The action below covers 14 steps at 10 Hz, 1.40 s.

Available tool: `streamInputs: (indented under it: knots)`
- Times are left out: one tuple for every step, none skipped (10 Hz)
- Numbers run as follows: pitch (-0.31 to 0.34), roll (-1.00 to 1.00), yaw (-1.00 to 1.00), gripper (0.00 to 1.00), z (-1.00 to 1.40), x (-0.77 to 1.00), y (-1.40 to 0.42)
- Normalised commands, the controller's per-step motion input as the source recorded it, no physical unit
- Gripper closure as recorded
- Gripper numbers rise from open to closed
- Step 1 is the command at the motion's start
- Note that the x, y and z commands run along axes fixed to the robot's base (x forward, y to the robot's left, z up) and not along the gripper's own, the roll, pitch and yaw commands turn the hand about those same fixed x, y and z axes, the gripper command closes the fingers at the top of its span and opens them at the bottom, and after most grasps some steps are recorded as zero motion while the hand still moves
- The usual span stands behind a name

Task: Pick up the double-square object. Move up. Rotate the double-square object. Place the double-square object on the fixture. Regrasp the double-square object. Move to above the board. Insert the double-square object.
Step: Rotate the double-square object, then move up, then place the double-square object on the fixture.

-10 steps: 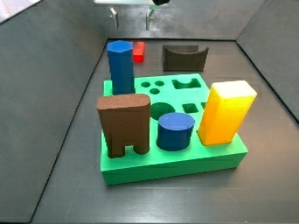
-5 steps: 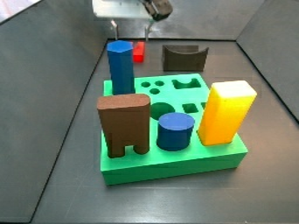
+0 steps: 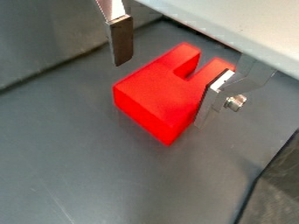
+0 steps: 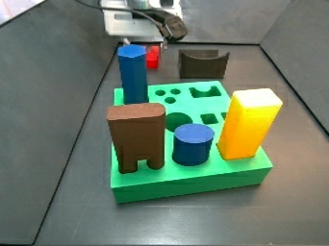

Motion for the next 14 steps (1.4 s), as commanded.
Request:
streamInputs:
  knots:
    - [-0.031, -0.06, 0.01, 0.00, -0.42, 0.05, 0.01]
    - [-0.034, -0.06, 0.02, 0.00, -0.34, 0.04, 0.01]
    - [0.000, 0.00, 0.00, 1.00, 0.00, 0.00, 0.00]
    - [0.000, 0.00, 0.00, 1.00, 0.83, 0.00, 0.00]
    - [0.001, 0.00, 0.00, 1.00, 0.83, 0.00, 0.00]
    - [0.026, 0.00, -0.01, 1.00, 0.72, -0.03, 0.00]
    - [0.041, 0.01, -0.01, 1.00, 0.60, -0.02, 0.01]
    - [0.048, 0.02, -0.01, 1.00, 0.42, -0.02, 0.01]
    - [0.048, 0.02, -0.01, 1.00, 0.27, -0.02, 0.01]
    - [0.000, 0.00, 0.00, 1.00, 1.00, 0.00, 0.00]
    - [0.004, 0.00, 0.00, 1.00, 1.00, 0.00, 0.00]
    - [0.016, 0.01, -0.01, 1.00, 1.00, -0.01, 0.00]
    - [0.021, 0.01, -0.01, 1.00, 1.00, -0.01, 0.00]
    - [0.023, 0.02, -0.02, 1.00, 1.00, -0.02, 0.01]
